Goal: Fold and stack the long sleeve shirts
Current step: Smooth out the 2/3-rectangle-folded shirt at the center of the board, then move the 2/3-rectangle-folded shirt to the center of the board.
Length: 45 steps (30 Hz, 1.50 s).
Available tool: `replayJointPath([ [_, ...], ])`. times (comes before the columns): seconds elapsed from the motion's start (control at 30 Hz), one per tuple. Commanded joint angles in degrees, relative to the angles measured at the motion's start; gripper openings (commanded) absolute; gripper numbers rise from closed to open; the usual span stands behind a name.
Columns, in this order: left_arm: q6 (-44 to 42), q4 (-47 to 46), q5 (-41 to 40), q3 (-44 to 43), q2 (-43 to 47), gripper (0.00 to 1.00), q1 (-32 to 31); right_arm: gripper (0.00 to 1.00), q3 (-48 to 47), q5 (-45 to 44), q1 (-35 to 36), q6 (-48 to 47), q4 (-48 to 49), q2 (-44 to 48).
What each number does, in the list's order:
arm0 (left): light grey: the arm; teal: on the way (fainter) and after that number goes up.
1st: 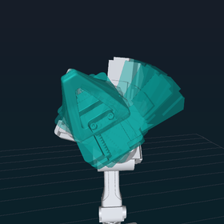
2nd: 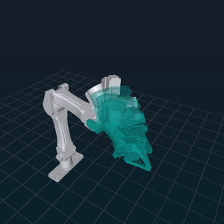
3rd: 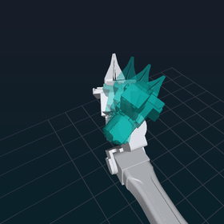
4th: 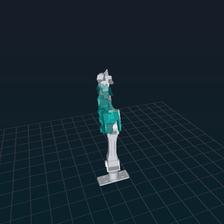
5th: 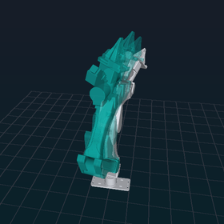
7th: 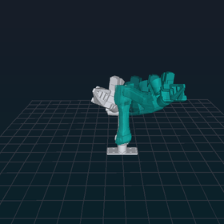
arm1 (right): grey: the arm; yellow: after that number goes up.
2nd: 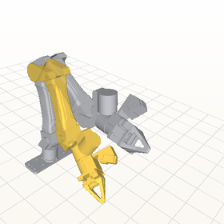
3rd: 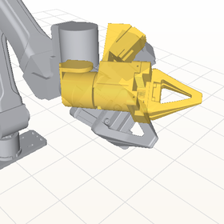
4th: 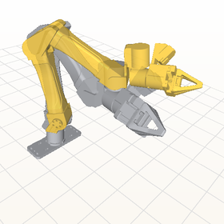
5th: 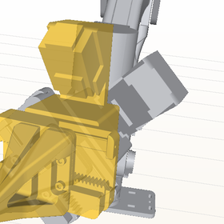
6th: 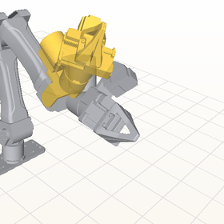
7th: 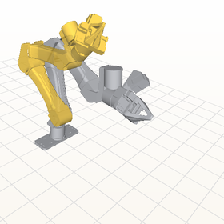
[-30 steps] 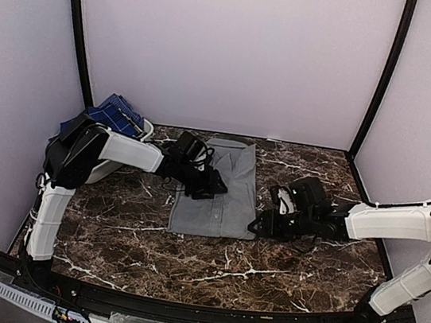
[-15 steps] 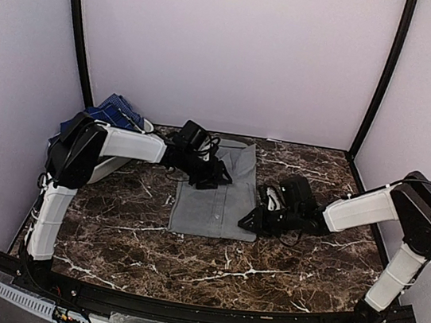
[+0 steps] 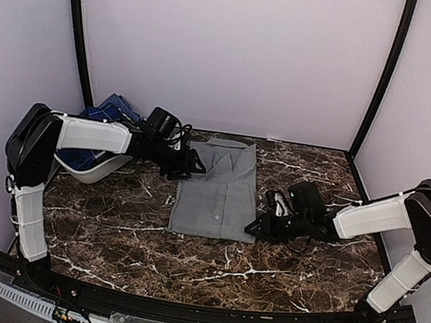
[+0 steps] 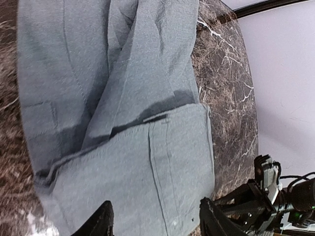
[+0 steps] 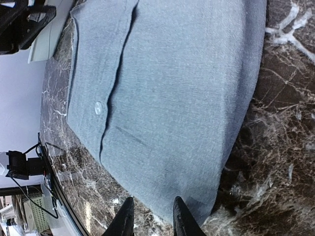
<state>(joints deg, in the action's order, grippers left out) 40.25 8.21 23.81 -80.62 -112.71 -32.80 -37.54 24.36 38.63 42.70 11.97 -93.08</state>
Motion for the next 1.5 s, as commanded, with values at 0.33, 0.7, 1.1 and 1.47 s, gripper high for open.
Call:
replayJointPath([
  [0.33, 3.06, -0.16, 2.52, 27.95, 22.27, 0.42, -0.25, 0.31, 5.65, -0.44, 0.13, -1.35, -7.25, 9.73],
  [0.7, 11.07, -8.57, 2.95, 41.71, 26.21, 0.39, -3.02, 0.33, 8.33, 1.98, 0.13, 1.82, -0.44, 6.69],
  [1.1, 14.40, -15.54, 3.35, 44.02, 22.22, 0.33, -4.88, 0.32, 8.17, -0.32, 0.12, 4.15, 4.15, 2.88],
  [1.47, 14.35, -17.30, 3.13, 43.10, 18.47, 0.32, -5.08, 0.28, 5.78, -0.05, 0.06, 4.89, 6.66, -0.85],
])
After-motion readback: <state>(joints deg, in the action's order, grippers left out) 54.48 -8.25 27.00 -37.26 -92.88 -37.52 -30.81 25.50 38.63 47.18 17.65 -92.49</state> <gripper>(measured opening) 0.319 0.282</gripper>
